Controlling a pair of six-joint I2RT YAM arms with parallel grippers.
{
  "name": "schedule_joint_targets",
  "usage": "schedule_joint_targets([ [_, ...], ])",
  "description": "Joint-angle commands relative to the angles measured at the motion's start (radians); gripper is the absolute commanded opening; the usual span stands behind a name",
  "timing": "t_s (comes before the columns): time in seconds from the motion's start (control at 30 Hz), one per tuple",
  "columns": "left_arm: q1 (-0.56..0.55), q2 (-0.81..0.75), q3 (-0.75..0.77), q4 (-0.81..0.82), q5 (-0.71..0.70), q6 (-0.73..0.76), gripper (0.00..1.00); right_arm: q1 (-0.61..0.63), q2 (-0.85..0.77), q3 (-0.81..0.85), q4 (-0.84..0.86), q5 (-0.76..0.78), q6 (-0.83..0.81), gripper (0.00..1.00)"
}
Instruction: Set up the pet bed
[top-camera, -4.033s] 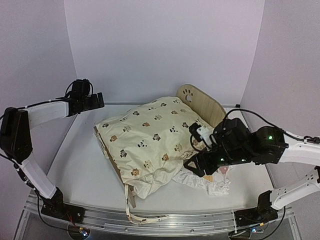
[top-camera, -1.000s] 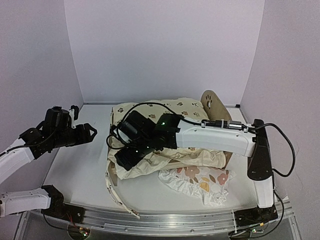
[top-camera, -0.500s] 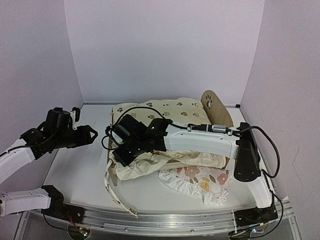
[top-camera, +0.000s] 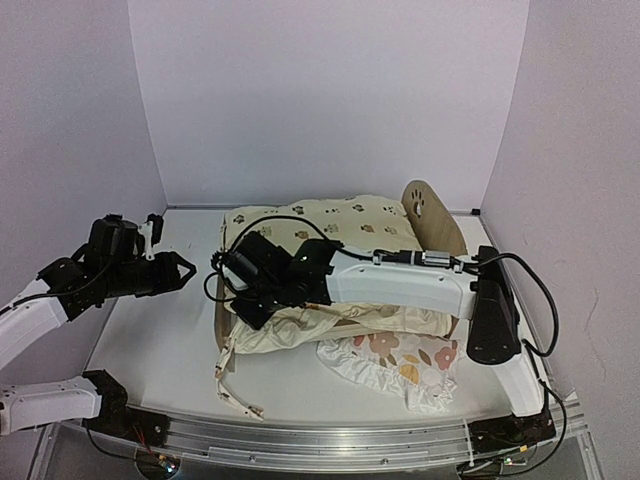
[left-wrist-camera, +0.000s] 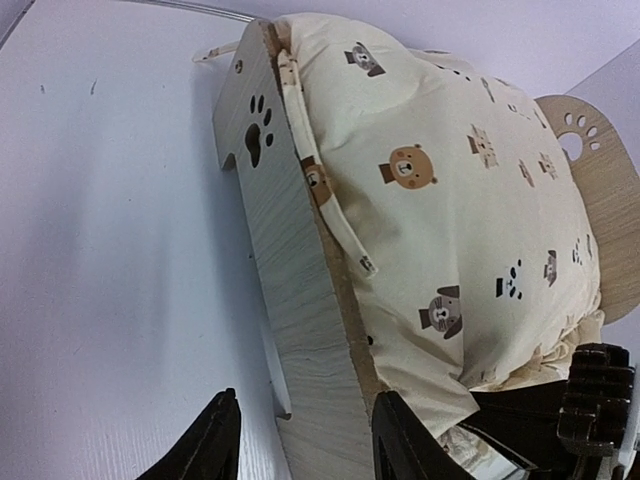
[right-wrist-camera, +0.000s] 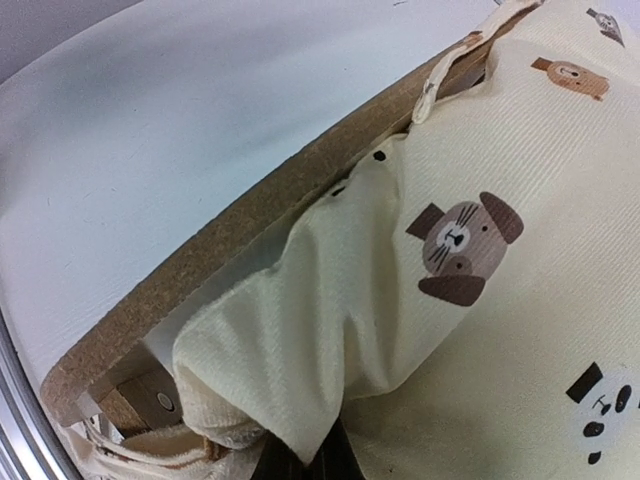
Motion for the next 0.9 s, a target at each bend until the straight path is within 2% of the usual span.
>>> schedule_joint_targets([
  [0.0, -0.009, -0.019, 0.034, 0.084, 0.102, 0.05, 0.45, -0.023, -0.128, 0.04, 0.03, 0.043, -0.067, 0.0],
  [0.17, -0.013, 0.01, 0.057, 0.151, 0.175, 0.096, 0.4, -0.057, -0.194, 0.041, 0.044, 0.036, -0.129, 0.0],
  [0.5, -0.03, 0.054, 0.005, 0.34, 0.35, 0.135, 0.28, -0.152, -0.321, -0.029, 0.074, -0.136, -0.175, 0.0],
  [0.73, -0.053, 0.084, -0.037, 0.433, 0.455, 0.144, 0.27, -0.228, -0.372, -0.082, 0.086, -0.212, -0.148, 0.0],
  [0.87, -0.095, 0.099, -0.052, 0.467, 0.464, 0.161, 0.28, -0.237, -0.381, -0.097, 0.09, -0.222, -0.143, 0.0],
])
